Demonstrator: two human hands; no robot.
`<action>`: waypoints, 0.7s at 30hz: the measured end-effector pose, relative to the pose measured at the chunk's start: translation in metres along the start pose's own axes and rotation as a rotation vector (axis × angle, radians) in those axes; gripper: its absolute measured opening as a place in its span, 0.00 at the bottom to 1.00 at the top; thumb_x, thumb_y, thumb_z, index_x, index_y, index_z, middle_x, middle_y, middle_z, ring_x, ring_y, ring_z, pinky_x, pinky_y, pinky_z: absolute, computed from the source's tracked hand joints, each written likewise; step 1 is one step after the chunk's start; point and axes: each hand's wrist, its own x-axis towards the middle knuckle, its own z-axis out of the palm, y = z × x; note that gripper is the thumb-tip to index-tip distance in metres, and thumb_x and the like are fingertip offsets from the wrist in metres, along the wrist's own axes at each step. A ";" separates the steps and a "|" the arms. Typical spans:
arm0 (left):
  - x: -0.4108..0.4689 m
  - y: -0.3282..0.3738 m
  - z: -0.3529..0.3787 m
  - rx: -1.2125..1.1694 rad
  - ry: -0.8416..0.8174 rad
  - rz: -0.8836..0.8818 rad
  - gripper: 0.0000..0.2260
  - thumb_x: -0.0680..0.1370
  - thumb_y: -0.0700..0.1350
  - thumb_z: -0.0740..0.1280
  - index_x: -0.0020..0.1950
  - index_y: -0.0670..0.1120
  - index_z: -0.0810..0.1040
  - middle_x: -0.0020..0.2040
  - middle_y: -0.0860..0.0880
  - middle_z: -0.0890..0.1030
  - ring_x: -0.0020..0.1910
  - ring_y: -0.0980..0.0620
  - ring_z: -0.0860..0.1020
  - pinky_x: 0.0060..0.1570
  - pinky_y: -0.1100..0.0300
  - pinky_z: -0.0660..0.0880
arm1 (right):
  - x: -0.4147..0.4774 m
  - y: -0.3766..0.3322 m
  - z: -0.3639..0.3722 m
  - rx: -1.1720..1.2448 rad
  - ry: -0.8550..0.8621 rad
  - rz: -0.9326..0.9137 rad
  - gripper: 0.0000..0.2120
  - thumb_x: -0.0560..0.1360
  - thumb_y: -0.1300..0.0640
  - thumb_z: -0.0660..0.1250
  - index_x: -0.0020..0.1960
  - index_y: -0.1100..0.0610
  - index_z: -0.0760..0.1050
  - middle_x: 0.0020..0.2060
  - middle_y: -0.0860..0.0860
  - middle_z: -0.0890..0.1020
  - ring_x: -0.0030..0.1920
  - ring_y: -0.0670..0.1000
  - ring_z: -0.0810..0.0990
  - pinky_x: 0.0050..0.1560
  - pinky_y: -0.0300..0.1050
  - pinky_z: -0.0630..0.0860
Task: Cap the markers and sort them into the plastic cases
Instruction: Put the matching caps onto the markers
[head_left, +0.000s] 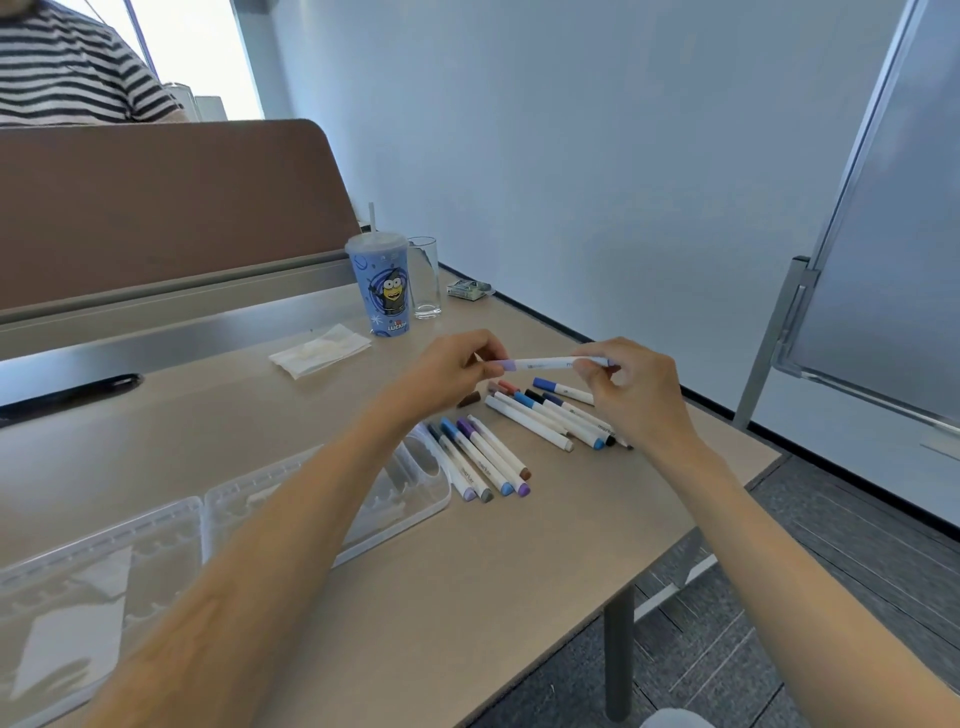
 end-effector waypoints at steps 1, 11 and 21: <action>-0.002 0.000 0.000 0.027 -0.007 -0.003 0.02 0.79 0.46 0.65 0.51 0.51 0.76 0.44 0.55 0.78 0.43 0.53 0.75 0.42 0.65 0.72 | -0.001 -0.003 0.001 0.026 -0.003 0.022 0.08 0.77 0.60 0.67 0.53 0.55 0.83 0.44 0.48 0.83 0.41 0.40 0.77 0.39 0.27 0.69; -0.014 -0.020 0.014 0.189 -0.140 -0.028 0.02 0.79 0.44 0.66 0.50 0.49 0.77 0.47 0.56 0.77 0.45 0.54 0.76 0.44 0.64 0.72 | -0.020 0.000 0.014 -0.204 -0.399 0.008 0.07 0.76 0.50 0.67 0.50 0.48 0.83 0.38 0.41 0.81 0.40 0.45 0.77 0.40 0.41 0.73; 0.004 -0.045 0.020 0.266 0.022 -0.153 0.10 0.79 0.36 0.62 0.54 0.45 0.79 0.54 0.47 0.78 0.53 0.51 0.75 0.51 0.63 0.68 | -0.024 0.010 0.023 -0.405 -0.395 -0.089 0.12 0.73 0.41 0.64 0.39 0.48 0.77 0.35 0.41 0.77 0.40 0.42 0.73 0.38 0.38 0.69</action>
